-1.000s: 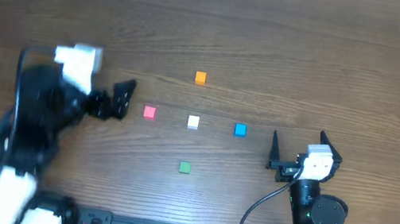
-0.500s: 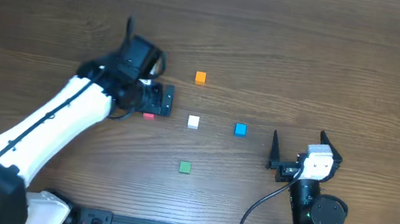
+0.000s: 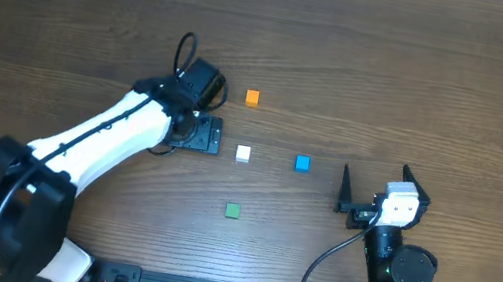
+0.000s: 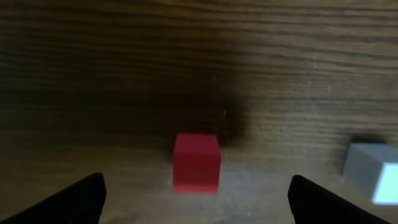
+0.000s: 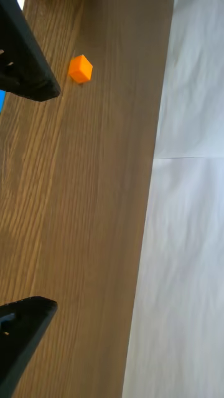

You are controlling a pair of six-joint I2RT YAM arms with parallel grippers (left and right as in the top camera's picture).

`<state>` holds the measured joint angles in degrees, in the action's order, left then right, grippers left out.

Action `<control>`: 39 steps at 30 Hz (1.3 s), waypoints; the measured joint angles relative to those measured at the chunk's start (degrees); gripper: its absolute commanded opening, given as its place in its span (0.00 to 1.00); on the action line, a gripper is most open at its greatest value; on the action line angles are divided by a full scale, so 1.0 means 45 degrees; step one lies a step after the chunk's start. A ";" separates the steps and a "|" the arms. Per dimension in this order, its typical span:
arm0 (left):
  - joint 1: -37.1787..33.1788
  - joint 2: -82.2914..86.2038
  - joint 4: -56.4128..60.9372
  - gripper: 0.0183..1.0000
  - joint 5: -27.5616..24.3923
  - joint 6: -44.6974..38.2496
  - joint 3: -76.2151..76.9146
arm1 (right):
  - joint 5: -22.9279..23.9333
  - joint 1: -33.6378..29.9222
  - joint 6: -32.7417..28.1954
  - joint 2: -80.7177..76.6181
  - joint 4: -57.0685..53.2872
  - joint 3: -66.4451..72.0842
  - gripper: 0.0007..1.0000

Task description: Stack Cubes

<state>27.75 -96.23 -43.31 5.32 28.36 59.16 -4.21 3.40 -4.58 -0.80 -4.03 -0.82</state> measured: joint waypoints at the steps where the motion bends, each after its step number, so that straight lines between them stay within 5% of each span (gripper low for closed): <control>1: 0.0000 -0.0117 0.0078 0.96 0.0024 0.0000 0.0000 | 0.0000 0.0000 0.0005 0.0000 0.0000 0.0000 0.99; 18: -0.0204 -0.0767 0.1831 0.93 0.0117 -0.0967 -0.1083 | 0.0000 0.0000 0.0005 0.0000 0.0000 0.0000 0.99; 39: -0.0204 -0.0656 0.2205 0.60 -0.0223 -0.1112 -0.1302 | 0.0000 0.0000 0.0005 0.0000 0.0000 0.0000 0.99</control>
<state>26.83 -99.18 -33.39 4.32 23.35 53.30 -4.21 3.40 -4.56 -0.80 -4.03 -0.82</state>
